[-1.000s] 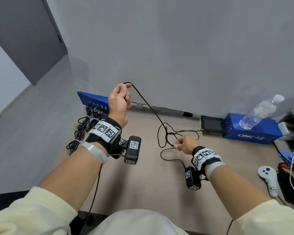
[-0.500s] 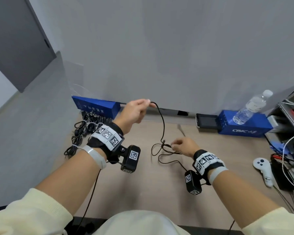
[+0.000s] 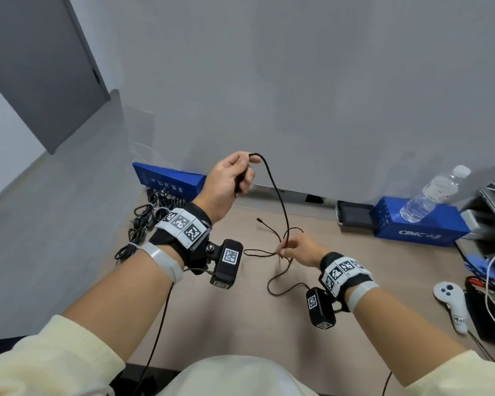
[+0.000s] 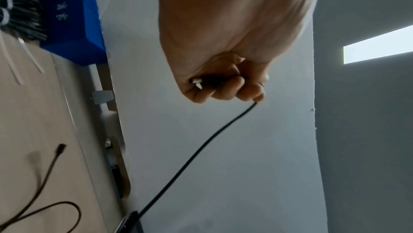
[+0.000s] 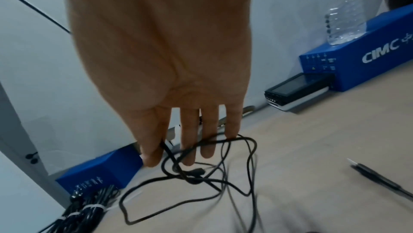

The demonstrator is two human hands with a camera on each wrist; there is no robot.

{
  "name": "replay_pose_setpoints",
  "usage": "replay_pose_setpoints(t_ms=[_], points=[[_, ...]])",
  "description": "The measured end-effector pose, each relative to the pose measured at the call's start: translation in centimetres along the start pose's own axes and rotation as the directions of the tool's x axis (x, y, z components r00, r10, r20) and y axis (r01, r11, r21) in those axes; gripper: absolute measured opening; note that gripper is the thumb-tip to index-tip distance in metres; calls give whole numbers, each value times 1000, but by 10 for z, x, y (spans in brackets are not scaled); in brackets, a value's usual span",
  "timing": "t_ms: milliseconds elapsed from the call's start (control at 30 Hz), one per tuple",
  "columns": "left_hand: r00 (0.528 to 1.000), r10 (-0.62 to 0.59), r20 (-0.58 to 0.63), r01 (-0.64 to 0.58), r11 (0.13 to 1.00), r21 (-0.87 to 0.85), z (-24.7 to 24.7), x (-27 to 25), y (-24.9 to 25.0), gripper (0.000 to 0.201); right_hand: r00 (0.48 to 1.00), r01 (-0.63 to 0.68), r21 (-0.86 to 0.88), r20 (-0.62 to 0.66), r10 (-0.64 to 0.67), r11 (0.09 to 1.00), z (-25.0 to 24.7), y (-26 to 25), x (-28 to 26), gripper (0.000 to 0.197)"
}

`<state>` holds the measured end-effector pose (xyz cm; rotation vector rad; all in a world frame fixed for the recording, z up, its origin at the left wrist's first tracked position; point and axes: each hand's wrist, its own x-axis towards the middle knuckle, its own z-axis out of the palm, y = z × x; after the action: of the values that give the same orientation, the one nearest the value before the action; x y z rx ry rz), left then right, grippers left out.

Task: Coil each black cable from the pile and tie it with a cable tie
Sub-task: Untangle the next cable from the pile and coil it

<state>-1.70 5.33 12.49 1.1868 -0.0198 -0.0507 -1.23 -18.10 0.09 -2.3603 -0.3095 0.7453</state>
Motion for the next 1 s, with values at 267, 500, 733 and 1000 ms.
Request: replay_pose_setpoints(t_ms=[267, 500, 733, 1000], points=[[897, -352, -269, 428, 845, 321, -16, -4, -39, 37, 979, -42, 422, -161, 121, 906, -13, -21, -5, 22], [791, -584, -182, 580, 623, 524, 11, -17, -67, 28, 972, 4, 600, -191, 138, 800, -28, -52, -16, 19], [807, -568, -161, 520, 554, 650, 25, -16, -73, 12, 981, 34, 485, -184, 64, 874, -35, -44, -24, 14], [920, -332, -208, 374, 902, 217, 27, 5, -50, 14, 889, -252, 225, -331, 317, 941, -27, 15, -14, 22]])
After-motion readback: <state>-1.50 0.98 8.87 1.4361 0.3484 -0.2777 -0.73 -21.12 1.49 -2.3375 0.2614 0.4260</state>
